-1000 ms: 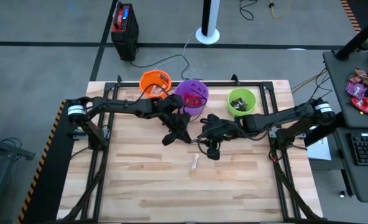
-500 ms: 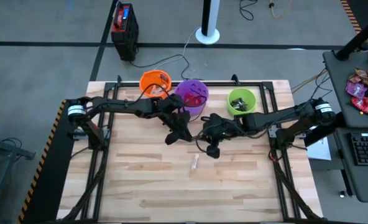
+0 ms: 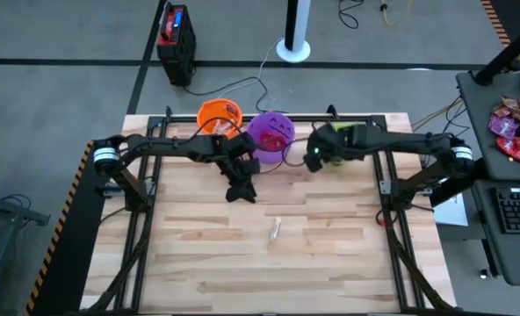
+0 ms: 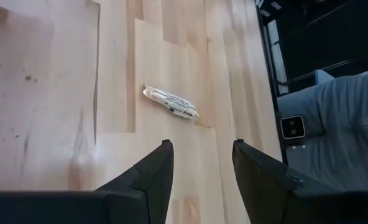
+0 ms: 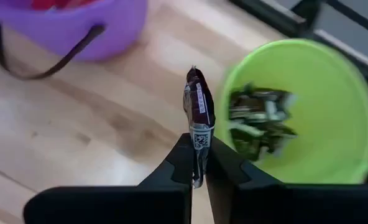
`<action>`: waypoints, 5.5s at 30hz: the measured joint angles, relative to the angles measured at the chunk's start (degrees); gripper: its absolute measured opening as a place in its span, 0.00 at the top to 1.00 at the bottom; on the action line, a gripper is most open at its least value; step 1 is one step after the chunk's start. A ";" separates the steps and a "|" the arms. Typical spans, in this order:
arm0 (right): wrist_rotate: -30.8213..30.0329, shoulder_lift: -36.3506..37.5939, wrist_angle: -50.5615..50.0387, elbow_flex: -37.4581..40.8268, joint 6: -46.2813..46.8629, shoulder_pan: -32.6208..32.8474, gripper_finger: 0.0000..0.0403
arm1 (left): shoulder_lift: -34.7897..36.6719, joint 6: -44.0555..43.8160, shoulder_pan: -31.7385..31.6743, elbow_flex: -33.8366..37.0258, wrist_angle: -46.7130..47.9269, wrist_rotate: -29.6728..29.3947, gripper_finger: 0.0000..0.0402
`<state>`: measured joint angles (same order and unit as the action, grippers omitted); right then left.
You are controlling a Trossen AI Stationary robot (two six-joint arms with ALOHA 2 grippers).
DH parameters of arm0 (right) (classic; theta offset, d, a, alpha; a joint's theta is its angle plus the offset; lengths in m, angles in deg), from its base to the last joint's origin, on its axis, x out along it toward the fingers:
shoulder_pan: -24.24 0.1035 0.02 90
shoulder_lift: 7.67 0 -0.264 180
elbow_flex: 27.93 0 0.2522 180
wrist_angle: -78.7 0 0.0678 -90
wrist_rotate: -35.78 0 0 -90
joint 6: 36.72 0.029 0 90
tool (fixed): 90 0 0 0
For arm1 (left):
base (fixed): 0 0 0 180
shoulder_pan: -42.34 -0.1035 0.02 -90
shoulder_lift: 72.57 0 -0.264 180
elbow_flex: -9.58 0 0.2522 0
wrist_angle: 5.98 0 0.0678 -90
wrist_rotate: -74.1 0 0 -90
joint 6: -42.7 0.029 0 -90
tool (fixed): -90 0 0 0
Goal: Sort candy by brand, put in halloween buckets
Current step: Put the brown chocolate bar into the green bucket, then put the white chocolate bar into the orange bucket, then return to Home Position
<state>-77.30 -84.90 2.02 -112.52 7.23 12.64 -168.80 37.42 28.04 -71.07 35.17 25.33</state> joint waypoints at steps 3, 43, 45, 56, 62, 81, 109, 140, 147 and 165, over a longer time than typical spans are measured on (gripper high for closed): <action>-0.71 0.03 -3.98 -3.73 0.65 -3.66 0.97 | 0.00 0.00 0.02 0.00 -0.01 0.00 0.63; 5.52 0.35 -6.65 -6.50 -14.67 -12.90 0.38 | -14.34 -48.66 25.12 1.24 -28.39 -42.30 0.63; 5.52 0.35 -6.64 -6.19 -15.09 -12.88 0.37 | -15.84 -48.76 25.12 -0.01 -27.05 -42.26 0.63; 5.54 0.35 -6.60 -3.62 -18.48 -12.90 0.37 | -21.22 -36.38 26.08 -15.93 -4.77 -48.72 0.63; 5.54 0.35 -6.62 -3.54 -18.62 -12.90 0.36 | -28.76 -37.96 26.88 -24.02 7.09 -51.23 0.63; 5.52 0.35 -5.90 -3.52 -19.18 -12.90 0.35 | -32.26 -31.01 27.26 -31.74 14.76 -46.40 0.96; 8.73 0.35 -3.95 -3.50 -11.53 -12.66 0.35 | 11.22 8.38 -14.73 -22.95 29.49 -47.63 1.00; -2.11 1.22 17.97 0.14 -18.81 2.28 0.35 | 25.97 7.10 -27.56 -8.68 15.05 -19.38 0.77; 0.64 4.06 60.56 17.76 -35.52 9.85 0.35 | 49.33 3.07 -10.56 12.87 -8.63 -23.98 0.83; 7.23 10.19 91.07 32.22 -47.50 15.50 0.35 | 75.86 1.55 7.58 53.70 -65.49 -59.60 0.81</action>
<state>-70.07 -74.71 93.09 -80.29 -40.27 28.14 -92.94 38.97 35.62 -17.37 -30.32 -34.27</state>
